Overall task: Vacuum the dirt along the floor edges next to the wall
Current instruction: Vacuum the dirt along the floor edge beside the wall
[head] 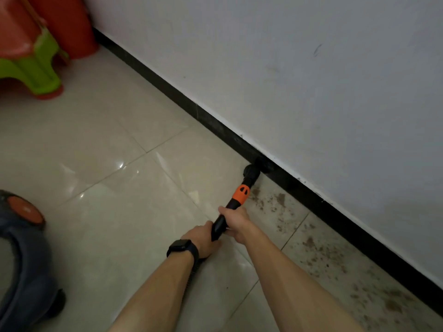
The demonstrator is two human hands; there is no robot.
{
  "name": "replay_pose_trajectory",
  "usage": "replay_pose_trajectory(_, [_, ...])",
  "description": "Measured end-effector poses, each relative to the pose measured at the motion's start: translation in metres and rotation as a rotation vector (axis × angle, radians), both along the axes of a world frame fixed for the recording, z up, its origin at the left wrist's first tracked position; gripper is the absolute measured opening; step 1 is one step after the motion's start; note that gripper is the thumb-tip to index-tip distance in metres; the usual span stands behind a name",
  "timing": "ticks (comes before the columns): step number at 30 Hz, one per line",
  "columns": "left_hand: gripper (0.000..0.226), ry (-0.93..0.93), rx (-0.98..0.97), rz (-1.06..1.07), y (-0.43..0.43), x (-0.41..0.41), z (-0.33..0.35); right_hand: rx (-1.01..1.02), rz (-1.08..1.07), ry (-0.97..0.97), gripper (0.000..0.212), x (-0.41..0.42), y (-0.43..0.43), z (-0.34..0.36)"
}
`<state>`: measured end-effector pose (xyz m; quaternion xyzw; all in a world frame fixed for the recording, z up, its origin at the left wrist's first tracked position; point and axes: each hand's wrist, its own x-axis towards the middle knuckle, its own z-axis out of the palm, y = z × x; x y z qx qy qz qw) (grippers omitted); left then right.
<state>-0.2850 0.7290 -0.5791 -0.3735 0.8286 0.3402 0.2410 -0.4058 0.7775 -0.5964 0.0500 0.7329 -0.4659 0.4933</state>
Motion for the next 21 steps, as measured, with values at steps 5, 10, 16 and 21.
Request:
replay_pose_trajectory(5, [0.042,0.04,-0.067,0.038,0.004,0.001,0.007,0.052,0.145,-0.022,0.047,0.003,0.01,0.018])
replay_pose_trajectory(10, [0.042,0.133,0.062,0.138,0.002,0.0,0.021,0.027,0.193,0.014,0.029,0.001,0.01,0.032])
replay_pose_trajectory(16, [0.044,0.104,0.079,0.071,0.003,0.006,0.03,-0.045,0.045,0.039,0.021,0.005,0.011,0.041])
replay_pose_trajectory(21, [0.041,0.16,0.005,0.028,0.004,0.003,0.035,-0.072,-0.02,0.044,0.026,0.005,0.016,0.05])
